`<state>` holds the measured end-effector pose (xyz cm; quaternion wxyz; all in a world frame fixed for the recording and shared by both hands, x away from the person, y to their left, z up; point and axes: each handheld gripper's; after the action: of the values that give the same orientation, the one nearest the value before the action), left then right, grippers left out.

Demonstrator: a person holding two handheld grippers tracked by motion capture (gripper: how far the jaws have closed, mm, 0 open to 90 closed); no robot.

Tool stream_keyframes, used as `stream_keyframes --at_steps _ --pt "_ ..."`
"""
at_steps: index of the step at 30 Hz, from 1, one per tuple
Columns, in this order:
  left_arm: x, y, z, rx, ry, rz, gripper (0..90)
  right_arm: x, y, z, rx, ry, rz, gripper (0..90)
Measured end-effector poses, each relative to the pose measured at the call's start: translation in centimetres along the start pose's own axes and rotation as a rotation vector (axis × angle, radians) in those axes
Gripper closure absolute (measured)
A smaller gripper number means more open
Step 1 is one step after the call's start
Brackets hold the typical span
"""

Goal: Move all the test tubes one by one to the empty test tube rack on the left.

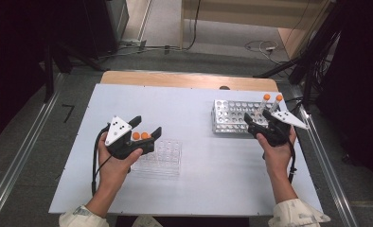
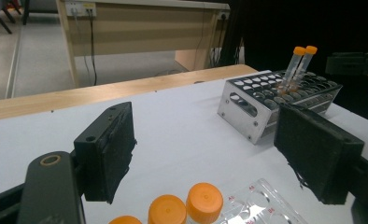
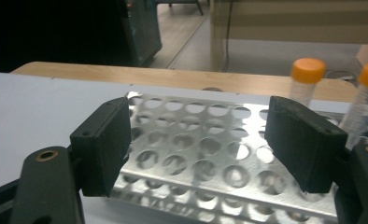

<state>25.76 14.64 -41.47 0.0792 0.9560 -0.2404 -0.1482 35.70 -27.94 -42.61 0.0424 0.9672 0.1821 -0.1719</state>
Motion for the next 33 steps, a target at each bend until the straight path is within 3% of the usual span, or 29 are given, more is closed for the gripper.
stream_keyframes --at_steps 5,11,15,23,33 --pt "-0.1 0.1 0.0 0.000 0.002 0.004 21.4 1.5 1.1 0.2 -0.012 -0.005 0.071 23.4" --pt "-0.1 0.0 0.0 -0.002 0.000 0.008 21.6 3.3 2.6 0.1 -0.008 -0.003 0.119 26.4" --pt "0.0 0.2 0.2 0.002 -0.010 0.013 21.6 4.5 3.2 0.0 -0.032 -0.033 0.151 30.2" --pt "0.5 0.3 0.7 0.004 -0.033 0.024 21.7 5.8 3.9 0.8 -0.016 -0.050 0.176 36.5" --pt "0.2 0.5 0.4 0.001 -0.011 0.033 21.8 7.1 4.3 1.3 -0.009 -0.059 0.221 48.5"
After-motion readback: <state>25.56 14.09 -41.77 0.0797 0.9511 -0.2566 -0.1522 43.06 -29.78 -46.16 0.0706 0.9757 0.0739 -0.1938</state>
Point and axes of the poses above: each handheld gripper's, and its own axes: x roughly forward along the jaws, z roughly out of its underside, y roughly to its right, and after that the axes turned 6 degrees about -x, right-handed
